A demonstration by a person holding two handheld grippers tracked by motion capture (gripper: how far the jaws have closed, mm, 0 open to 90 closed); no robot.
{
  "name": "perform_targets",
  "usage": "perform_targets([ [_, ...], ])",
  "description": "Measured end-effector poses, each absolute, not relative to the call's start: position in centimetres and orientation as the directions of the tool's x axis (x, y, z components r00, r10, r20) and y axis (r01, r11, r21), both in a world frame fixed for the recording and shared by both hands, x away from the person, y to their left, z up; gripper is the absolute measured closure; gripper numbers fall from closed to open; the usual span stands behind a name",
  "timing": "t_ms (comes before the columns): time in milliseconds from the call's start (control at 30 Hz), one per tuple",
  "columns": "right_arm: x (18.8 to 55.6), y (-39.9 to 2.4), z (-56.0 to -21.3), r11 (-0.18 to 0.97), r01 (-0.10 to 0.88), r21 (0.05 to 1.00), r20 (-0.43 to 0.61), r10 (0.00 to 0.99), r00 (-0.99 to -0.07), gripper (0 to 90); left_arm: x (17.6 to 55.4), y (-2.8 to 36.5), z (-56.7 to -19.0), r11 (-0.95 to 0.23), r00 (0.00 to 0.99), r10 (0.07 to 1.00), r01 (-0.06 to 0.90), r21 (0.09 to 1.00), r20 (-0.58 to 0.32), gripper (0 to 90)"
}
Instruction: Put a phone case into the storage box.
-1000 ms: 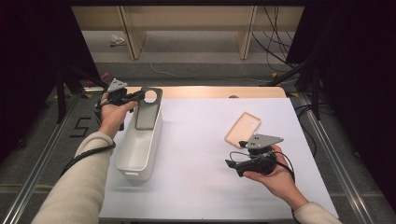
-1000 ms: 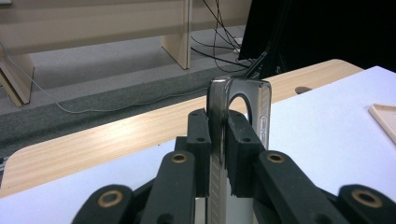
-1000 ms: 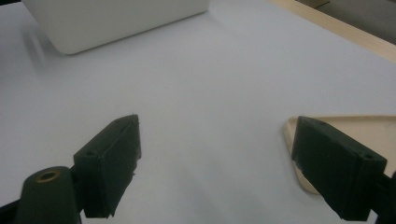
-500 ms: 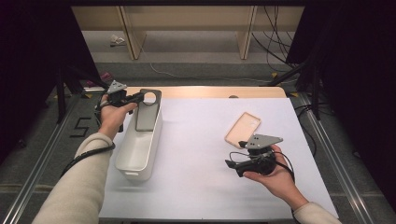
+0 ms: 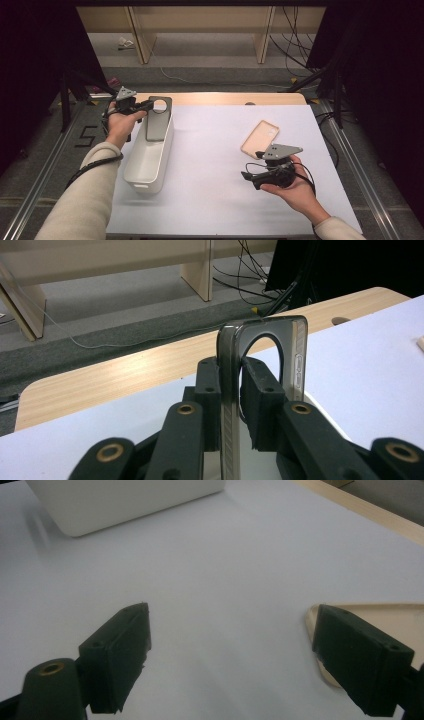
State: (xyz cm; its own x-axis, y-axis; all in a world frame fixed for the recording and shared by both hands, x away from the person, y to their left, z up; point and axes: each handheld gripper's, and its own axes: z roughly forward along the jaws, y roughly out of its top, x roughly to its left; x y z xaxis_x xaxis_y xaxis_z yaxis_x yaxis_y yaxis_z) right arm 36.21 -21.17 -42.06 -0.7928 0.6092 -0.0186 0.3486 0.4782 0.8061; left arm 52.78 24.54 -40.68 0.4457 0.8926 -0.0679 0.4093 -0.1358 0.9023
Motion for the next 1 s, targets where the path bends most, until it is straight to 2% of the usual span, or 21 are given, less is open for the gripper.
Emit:
perform_targets([
  [367, 36.21, -21.19, -42.05, 0.478, 0.350, 0.806, -0.017, 0.609, -0.793, 16.5, 53.17, 24.23, -40.90, -0.173, 0.423, 0.906, 0.426, 0.888, -0.027, 71.7],
  [1000, 36.22, -21.17, -42.08, 0.479, 0.349, 0.805, -0.015, 0.606, -0.796, 16.5, 53.54, 24.01, -41.52, -0.212, 0.365, 0.931, 0.470, 0.857, 0.030, 48.0],
])
